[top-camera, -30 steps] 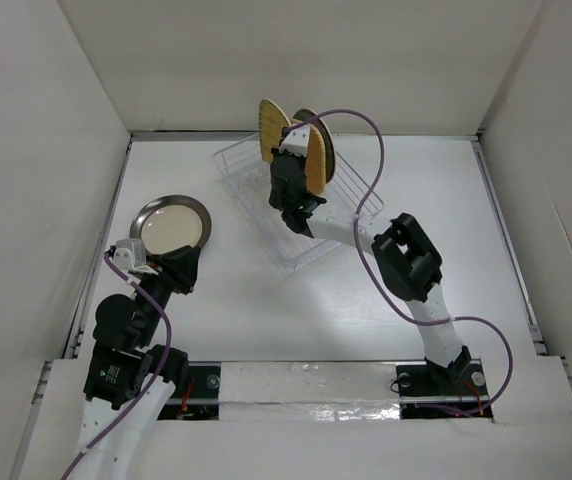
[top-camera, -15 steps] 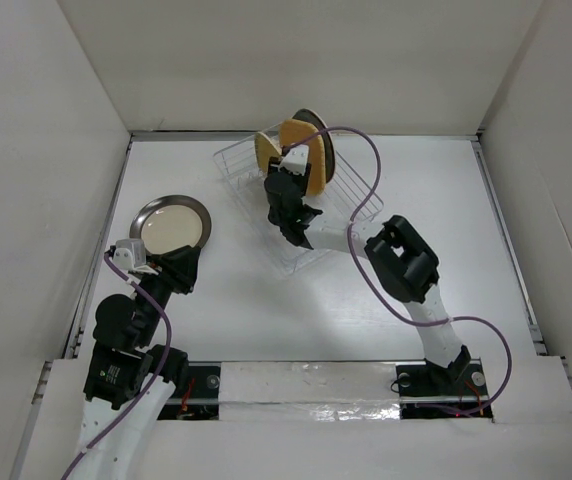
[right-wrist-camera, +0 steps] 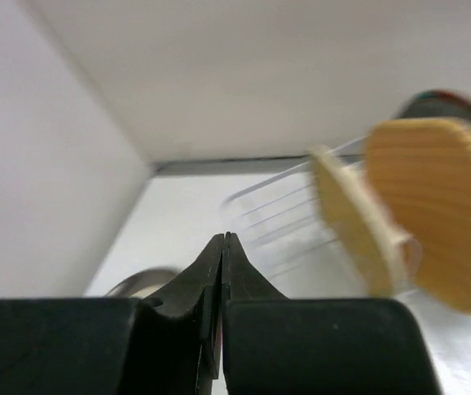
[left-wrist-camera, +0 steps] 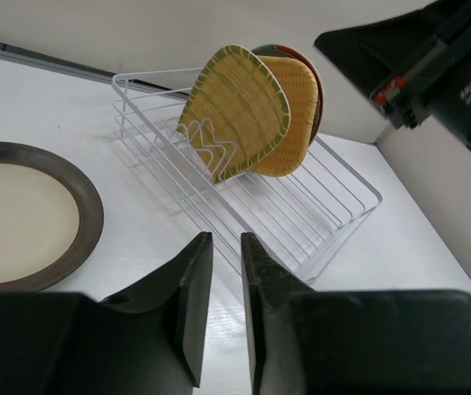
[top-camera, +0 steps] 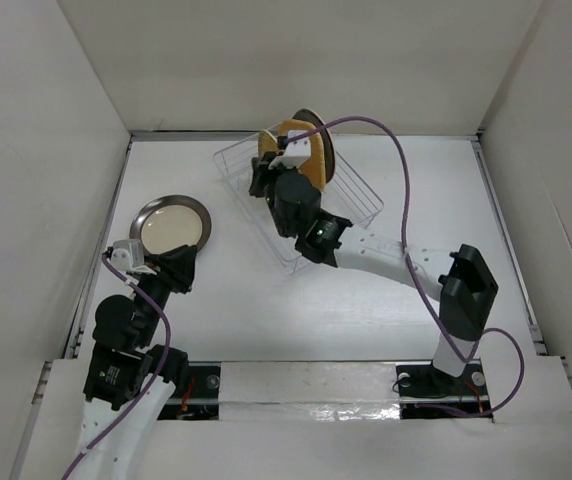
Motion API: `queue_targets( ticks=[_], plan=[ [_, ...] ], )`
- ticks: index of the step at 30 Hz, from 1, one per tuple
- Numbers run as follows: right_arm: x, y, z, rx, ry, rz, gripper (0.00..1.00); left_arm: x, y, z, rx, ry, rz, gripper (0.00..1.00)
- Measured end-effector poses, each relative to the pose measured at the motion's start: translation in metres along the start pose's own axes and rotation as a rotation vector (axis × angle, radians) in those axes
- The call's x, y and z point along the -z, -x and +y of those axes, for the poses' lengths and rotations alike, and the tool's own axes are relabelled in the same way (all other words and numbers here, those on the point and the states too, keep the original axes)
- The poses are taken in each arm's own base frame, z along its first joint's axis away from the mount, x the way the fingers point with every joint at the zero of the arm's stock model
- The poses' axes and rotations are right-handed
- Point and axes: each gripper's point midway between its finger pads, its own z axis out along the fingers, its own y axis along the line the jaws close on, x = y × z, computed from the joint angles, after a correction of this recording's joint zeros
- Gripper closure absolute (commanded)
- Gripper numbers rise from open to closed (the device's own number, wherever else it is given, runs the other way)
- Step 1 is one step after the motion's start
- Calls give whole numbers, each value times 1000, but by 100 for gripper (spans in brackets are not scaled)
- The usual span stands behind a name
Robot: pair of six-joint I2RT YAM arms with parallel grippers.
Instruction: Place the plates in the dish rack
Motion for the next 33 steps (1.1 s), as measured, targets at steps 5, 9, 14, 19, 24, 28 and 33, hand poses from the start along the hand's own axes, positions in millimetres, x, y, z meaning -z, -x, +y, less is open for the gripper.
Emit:
queue_targets(
  ticks=[5,9,14,19,24,28,33],
  plan=[
    [34,-63,78,-85,246,174,99,4,11,6,2,36,-52,100],
    [52,-151,108,-140,307,362,74,15,32,4,15,42,-133,100],
    [67,-245,112,-227,251,554,36,32,60,-4,26,38,-204,98],
    [74,-295,101,-346,136,652,23,52,79,-12,44,12,-260,92],
    [67,-318,105,-476,62,688,21,57,78,-21,72,-27,-239,89],
    [52,-334,110,-577,29,714,22,57,69,-26,84,-57,-198,88],
    [25,-337,95,-693,-25,718,26,57,65,-29,89,-75,-175,86]
  ],
)
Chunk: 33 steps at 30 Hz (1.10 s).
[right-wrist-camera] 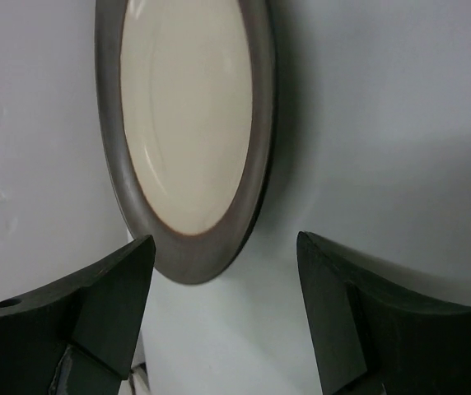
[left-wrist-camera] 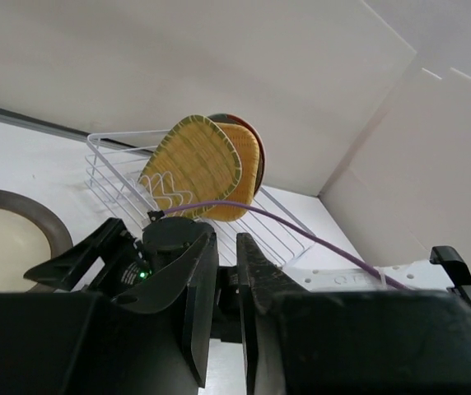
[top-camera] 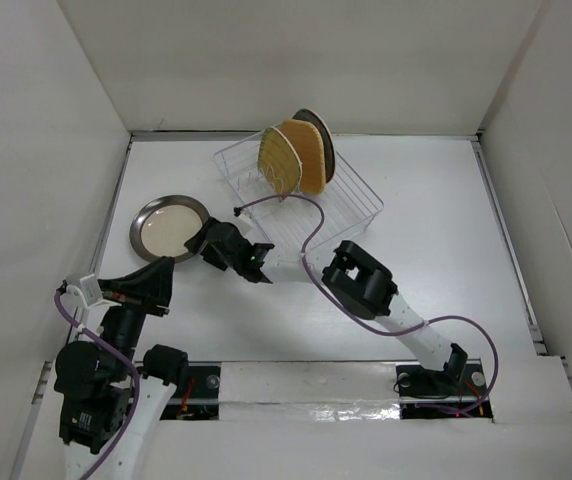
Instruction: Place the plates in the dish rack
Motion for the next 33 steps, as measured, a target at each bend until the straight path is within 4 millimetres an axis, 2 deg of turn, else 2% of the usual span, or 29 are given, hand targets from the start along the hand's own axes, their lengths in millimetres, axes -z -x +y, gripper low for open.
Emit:
queue_targets(
  ticks=[3,5,6,8,11,14,15,18,21,26,33],
  plan=[
    [-10,12,-3,-54,2,12,34,1,2,-1,-3,-2,-3,86],
    [-18,15,1,-70,23,15,46,2,5,-2,-6,-6,-10,85],
    [-20,14,4,-79,33,22,52,2,6,-3,-8,-8,-13,85],
    [-24,10,2,-100,33,43,56,2,6,-3,-10,-10,-14,85],
    [-32,4,-6,-103,30,63,74,2,7,-3,-16,-11,-14,85],
    [-32,3,-2,-105,44,76,96,2,7,-3,-21,-11,-16,85],
    [-32,4,-2,-104,45,76,99,2,7,-3,-22,-12,-17,85],
    [-30,4,-1,-91,71,73,100,2,8,-4,-23,-17,-20,85],
    [-19,0,-5,-70,77,81,100,2,9,-6,-24,-23,-23,85],
    [10,-9,-7,1,98,72,100,2,10,-6,-39,-24,-26,80],
    [61,-22,15,271,141,71,100,-2,9,-4,-56,-17,-15,65]
  ],
)
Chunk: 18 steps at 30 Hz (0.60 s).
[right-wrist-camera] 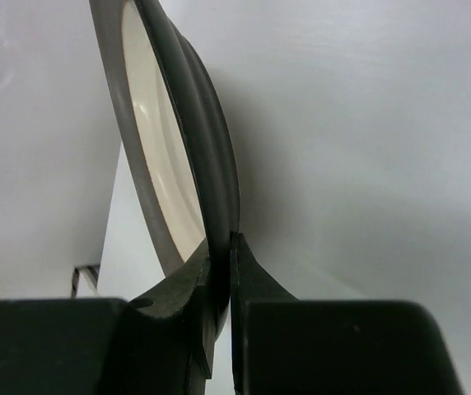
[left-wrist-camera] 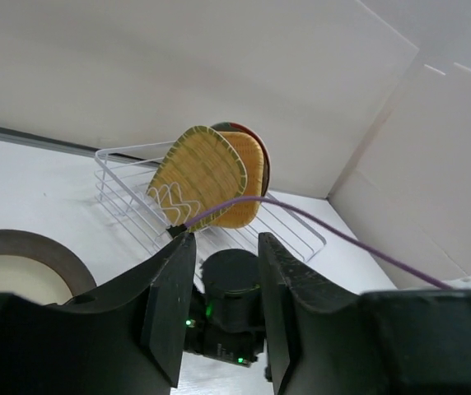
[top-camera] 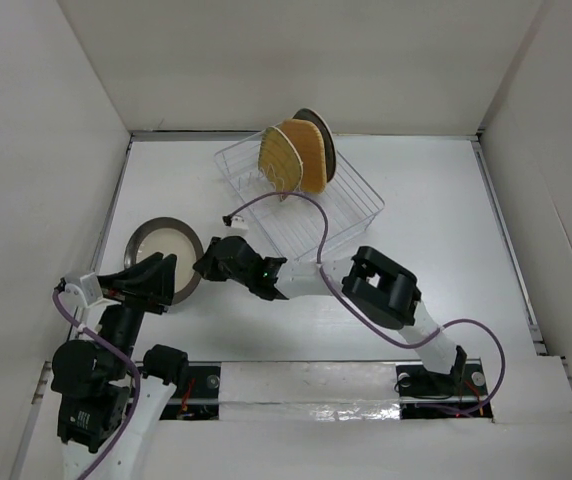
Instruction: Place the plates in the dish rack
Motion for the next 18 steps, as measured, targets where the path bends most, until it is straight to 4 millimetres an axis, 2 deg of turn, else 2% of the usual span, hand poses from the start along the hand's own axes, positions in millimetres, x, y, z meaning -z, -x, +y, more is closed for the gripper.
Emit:
queue_targets(
  ticks=[3,5,8,10,13,16,18],
  plan=[
    [16,8,24,110,40,-7,100,-3,2,2,-9,18,0,62],
    [29,23,42,174,67,-35,100,-4,6,3,-14,28,-3,62],
    [51,63,68,241,106,-110,100,-7,12,2,-16,30,-19,61],
    [67,101,80,271,124,-178,100,-8,13,0,-15,25,-26,61],
    [94,173,80,325,92,-316,100,-11,11,0,-13,17,-30,60],
    [121,250,62,394,-12,-484,100,-19,-6,8,-16,32,5,60],
    [136,291,43,444,-108,-573,100,-25,-21,15,-18,48,41,60]
  ],
)
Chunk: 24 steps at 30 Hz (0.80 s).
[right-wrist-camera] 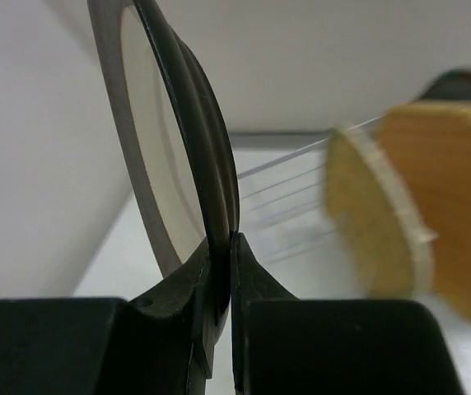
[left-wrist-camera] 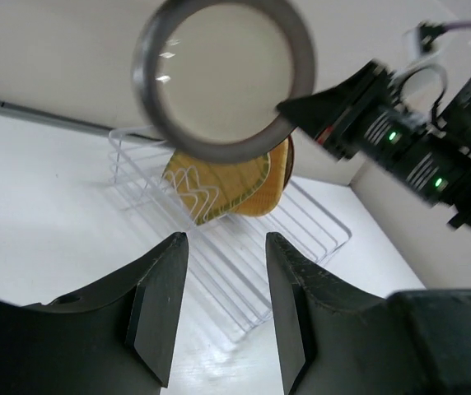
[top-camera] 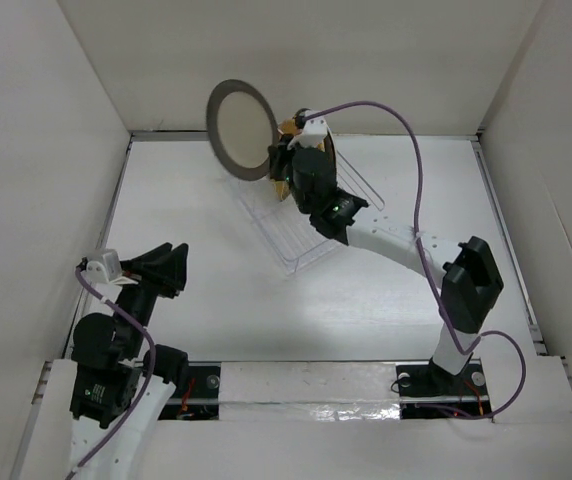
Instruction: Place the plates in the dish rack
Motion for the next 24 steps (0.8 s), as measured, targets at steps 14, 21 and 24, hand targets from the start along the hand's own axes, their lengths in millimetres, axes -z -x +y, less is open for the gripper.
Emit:
queue_targets(
  ticks=[14,21,24],
  plan=[
    [-31,2,-106,399,-320,28,100,-16,-40,19,-18,52,105,60],
    [-42,-47,-112,463,-321,120,100,-18,-40,21,-20,63,107,60],
    [-41,-61,-104,476,-307,136,100,-19,-42,22,-20,68,114,60]
  ],
)
